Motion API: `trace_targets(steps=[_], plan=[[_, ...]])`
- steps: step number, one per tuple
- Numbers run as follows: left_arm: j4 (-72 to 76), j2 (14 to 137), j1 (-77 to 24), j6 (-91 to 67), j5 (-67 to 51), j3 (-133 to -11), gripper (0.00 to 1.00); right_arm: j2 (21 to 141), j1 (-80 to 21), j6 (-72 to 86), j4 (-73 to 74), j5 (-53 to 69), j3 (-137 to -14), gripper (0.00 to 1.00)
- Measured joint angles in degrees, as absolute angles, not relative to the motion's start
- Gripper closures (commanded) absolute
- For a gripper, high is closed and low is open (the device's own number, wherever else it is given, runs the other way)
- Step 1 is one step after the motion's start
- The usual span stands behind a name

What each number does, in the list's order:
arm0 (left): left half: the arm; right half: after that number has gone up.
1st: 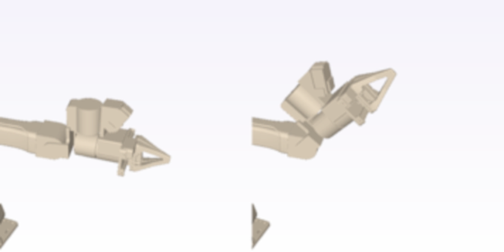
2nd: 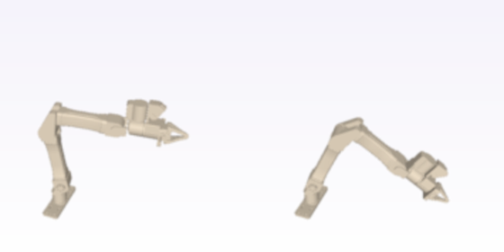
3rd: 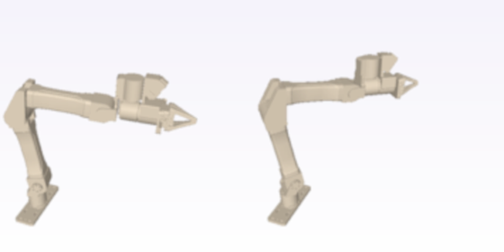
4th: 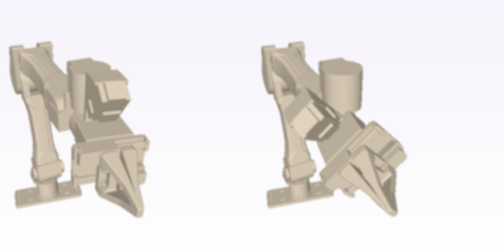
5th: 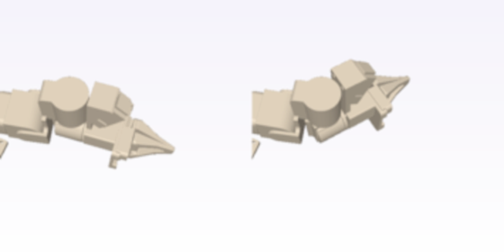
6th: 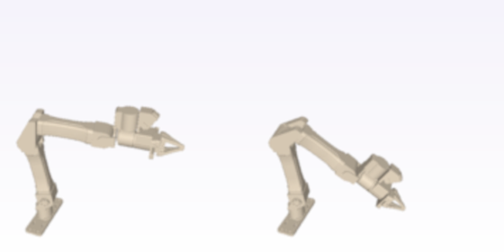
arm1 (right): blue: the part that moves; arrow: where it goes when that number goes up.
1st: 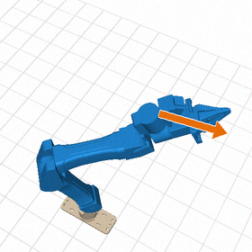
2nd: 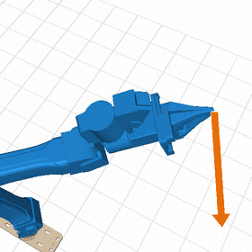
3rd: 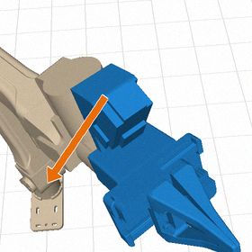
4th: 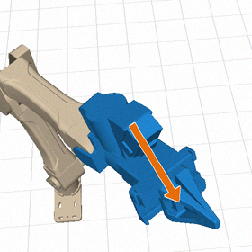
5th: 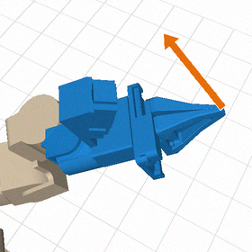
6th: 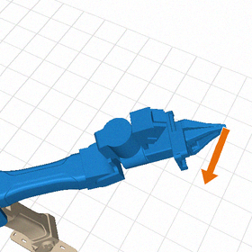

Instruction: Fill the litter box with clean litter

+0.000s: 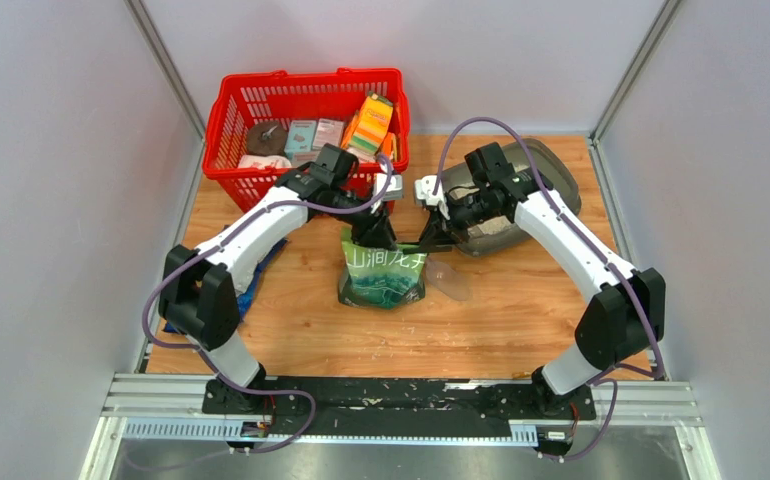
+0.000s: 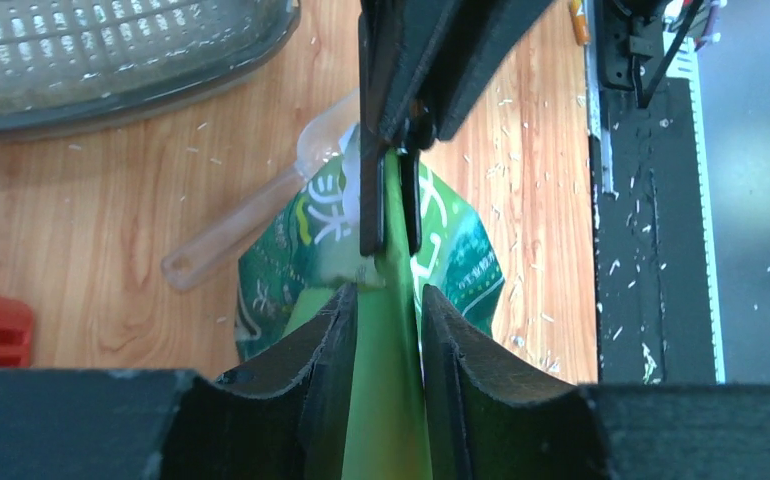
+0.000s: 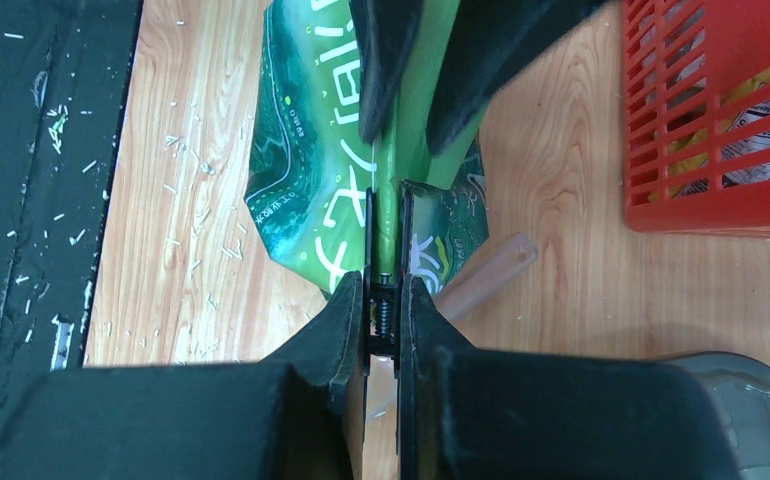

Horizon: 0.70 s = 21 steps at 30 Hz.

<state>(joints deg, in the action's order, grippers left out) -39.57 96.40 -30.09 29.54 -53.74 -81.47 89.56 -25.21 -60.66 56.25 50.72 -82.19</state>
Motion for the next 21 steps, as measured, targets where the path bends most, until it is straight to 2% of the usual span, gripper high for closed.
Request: trace_targets(steps=[8,12,15,21], plan=[[-54.7,91.8,-26.9,43.1,-52.8,-82.1,0.63,89.9,-25.2,-56.2,53.6,52.5,-81.4,1.00],[-57.1,90.8,-26.6,46.1,-51.4,-81.0,0.85,89.9,-25.3,-54.1,52.6,53.5,-80.8,1.00],[-57.0,90.8,-26.0,46.9,-50.9,-80.1,0.93,89.9,-25.3,-52.2,51.0,54.6,-79.8,1.00],[-51.8,89.8,-23.6,43.7,-53.1,-75.9,0.98,89.8,-25.3,-46.9,44.5,56.9,-76.7,1.00]])
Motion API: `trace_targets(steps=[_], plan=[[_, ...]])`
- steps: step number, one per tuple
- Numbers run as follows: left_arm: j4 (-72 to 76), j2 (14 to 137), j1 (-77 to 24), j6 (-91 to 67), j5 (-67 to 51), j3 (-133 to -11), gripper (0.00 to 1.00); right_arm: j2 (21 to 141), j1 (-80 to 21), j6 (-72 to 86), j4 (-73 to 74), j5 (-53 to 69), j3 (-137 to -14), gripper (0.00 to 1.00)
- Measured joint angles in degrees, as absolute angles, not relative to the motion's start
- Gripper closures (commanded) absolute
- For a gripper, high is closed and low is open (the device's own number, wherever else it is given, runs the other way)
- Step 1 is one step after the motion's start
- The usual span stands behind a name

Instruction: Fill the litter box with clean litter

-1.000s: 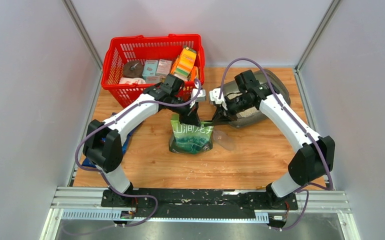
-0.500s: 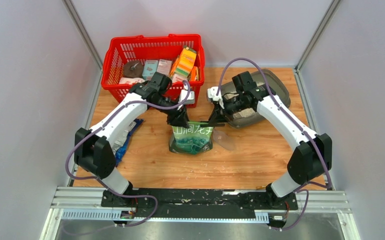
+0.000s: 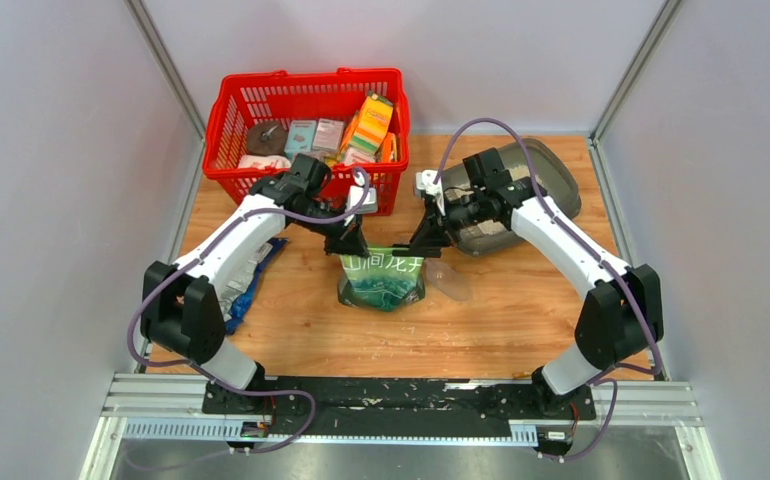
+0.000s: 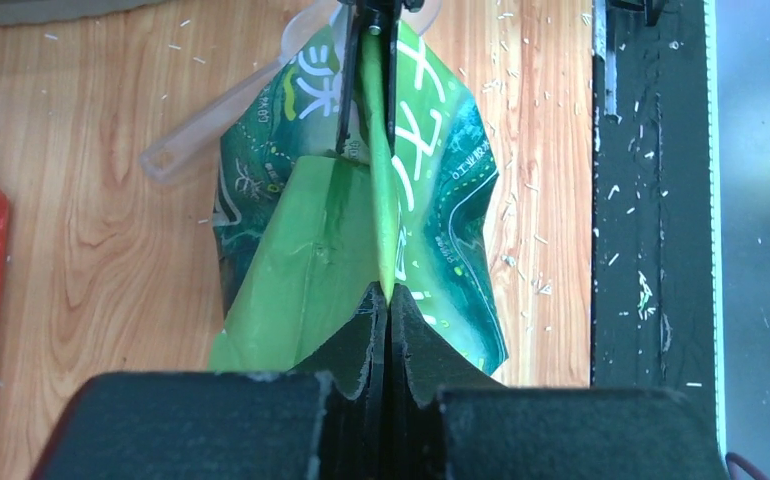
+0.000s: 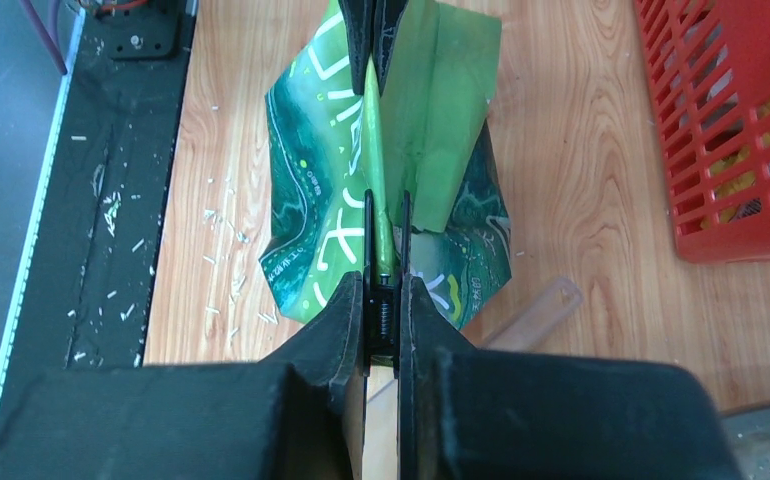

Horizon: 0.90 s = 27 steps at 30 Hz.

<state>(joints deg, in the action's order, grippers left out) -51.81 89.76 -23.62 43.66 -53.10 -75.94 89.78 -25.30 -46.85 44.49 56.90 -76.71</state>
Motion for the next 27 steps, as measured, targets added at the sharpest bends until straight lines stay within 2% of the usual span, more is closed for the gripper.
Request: trace_targets(steps=[12,27], plan=[[-43.4,86.5,-22.0,34.7,-53.9,-70.0,1.00,91.7,-24.9,-38.8,37.0,62.5,-75.0,1.00],[-40.2,86.4,-21.1,28.1,-54.3,-68.6,1.00,95.0,-26.5,-39.6,35.7,65.2,-76.4,1.00]])
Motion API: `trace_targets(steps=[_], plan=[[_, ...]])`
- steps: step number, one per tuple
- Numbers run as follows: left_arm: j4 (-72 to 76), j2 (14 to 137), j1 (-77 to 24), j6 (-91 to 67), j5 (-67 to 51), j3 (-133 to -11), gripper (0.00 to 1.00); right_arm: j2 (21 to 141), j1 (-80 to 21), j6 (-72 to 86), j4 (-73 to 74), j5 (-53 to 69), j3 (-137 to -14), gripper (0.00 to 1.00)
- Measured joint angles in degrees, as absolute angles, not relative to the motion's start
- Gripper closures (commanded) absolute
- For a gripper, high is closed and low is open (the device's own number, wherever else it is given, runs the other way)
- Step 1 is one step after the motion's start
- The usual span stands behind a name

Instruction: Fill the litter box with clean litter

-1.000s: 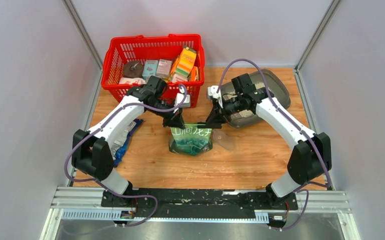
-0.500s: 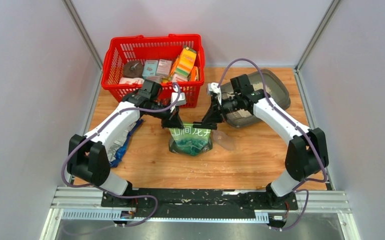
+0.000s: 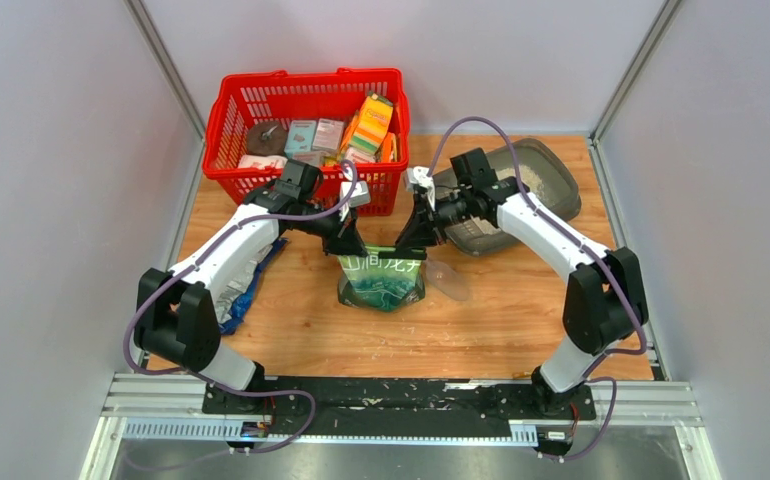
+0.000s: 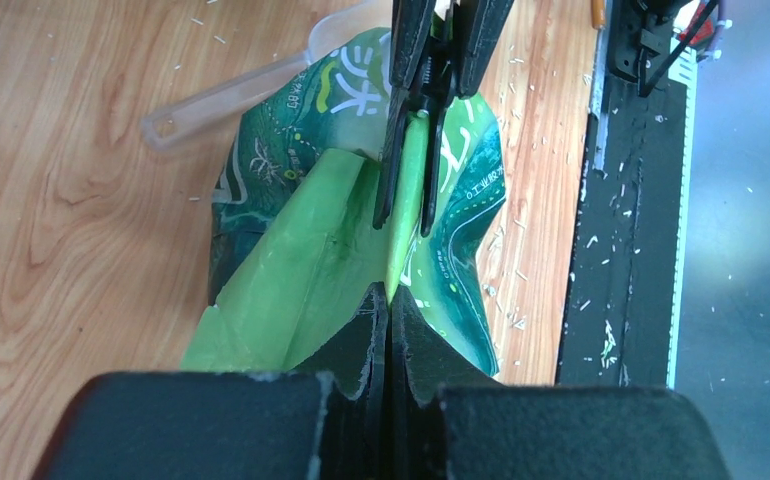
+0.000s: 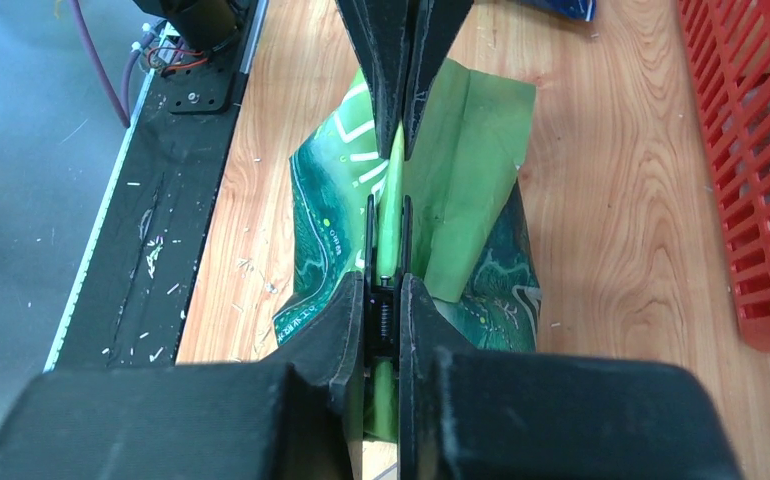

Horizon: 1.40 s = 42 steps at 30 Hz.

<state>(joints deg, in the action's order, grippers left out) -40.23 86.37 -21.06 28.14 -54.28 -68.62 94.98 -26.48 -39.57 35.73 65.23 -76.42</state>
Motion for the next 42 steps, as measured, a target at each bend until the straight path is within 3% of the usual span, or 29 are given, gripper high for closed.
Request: trace_targets(steps=[8,13,19,21,22,24,26,28,34,42], plan=[[-39.9,86.4,-20.9,27.2,-54.0,-68.6,0.97,96.9,-26.8,-39.9,36.7,66.2,-78.5,0.98],[-39.8,86.4,-20.9,27.1,-53.9,-68.6,0.89,98.1,-26.9,-39.9,37.6,66.8,-79.5,0.55],[-39.5,86.4,-20.7,27.4,-53.9,-69.2,0.82,99.9,-27.8,-38.4,40.3,63.8,-79.7,0.26],[-39.7,86.4,-20.7,27.6,-53.8,-69.7,0.73,99.8,-27.6,-37.5,41.5,63.1,-80.5,0.18],[-39.9,86.3,-20.7,27.8,-53.6,-70.0,0.69,99.8,-27.3,-36.8,41.9,62.7,-81.4,0.00],[-40.0,86.1,-20.6,28.1,-53.1,-70.3,0.56,99.3,-26.2,-35.2,42.5,61.9,-83.7,0.00],[-40.3,85.6,-20.5,28.9,-51.9,-70.7,0.36,98.0,-24.9,-33.7,42.7,60.8,-85.8,0.00],[-40.6,84.7,-20.4,29.9,-50.4,-71.0,0.31,96.1,-23.6,-32.0,42.6,59.8,-88.1,0.00],[-42.4,81.2,-20.0,30.8,-45.8,-74.3,0.29,91.3,-20.6,-24.9,42.4,52.0,-91.4,0.00],[-39.5,72.9,-17.7,27.8,-34.9,-75.8,0.25,90.5,-20.4,-9.6,41.1,17.0,-91.2,0.00]])
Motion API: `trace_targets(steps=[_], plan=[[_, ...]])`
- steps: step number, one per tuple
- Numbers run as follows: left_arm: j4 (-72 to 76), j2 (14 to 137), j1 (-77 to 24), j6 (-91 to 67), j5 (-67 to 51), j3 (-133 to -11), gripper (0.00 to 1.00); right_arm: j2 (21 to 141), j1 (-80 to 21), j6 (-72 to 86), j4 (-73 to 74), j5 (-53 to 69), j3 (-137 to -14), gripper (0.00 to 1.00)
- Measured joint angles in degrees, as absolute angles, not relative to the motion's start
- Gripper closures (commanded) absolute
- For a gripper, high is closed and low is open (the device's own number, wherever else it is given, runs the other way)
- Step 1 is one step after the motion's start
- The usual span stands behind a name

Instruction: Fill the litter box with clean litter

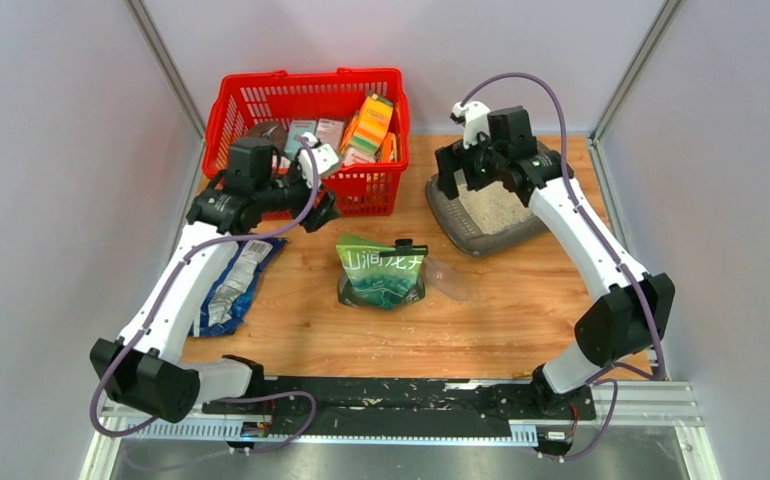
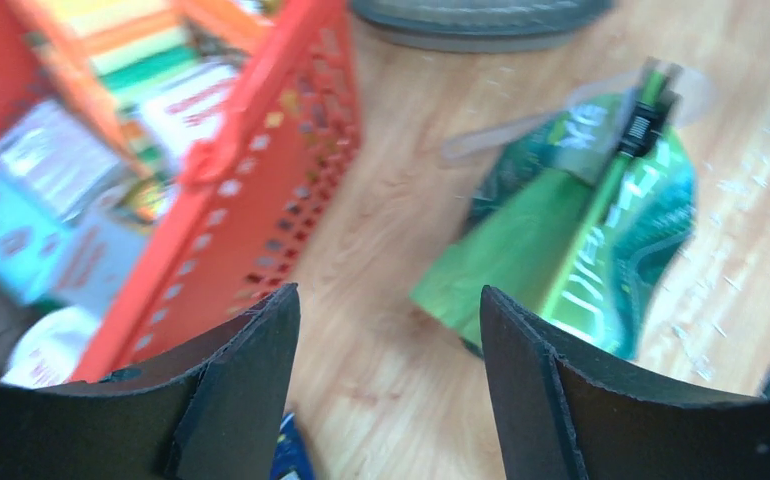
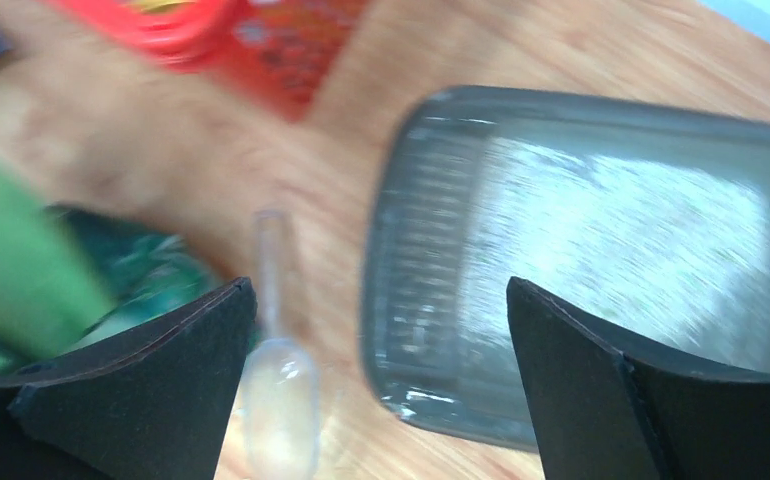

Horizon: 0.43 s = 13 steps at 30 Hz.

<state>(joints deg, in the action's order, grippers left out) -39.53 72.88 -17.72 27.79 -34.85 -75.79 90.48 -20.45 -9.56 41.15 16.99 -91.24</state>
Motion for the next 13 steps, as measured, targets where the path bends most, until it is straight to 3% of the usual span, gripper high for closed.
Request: trace_targets(steps=[7,13], plan=[[-31.1,68.8,-14.5,16.4,-17.2,-72.1,0.24,87.5,-20.2,-6.8,37.3,-5.4,-85.6,0.00],[-28.5,68.2,-13.6,10.2,-9.1,-66.9,0.24,86.8,-20.2,-6.2,35.9,-10.4,-84.3,0.00]])
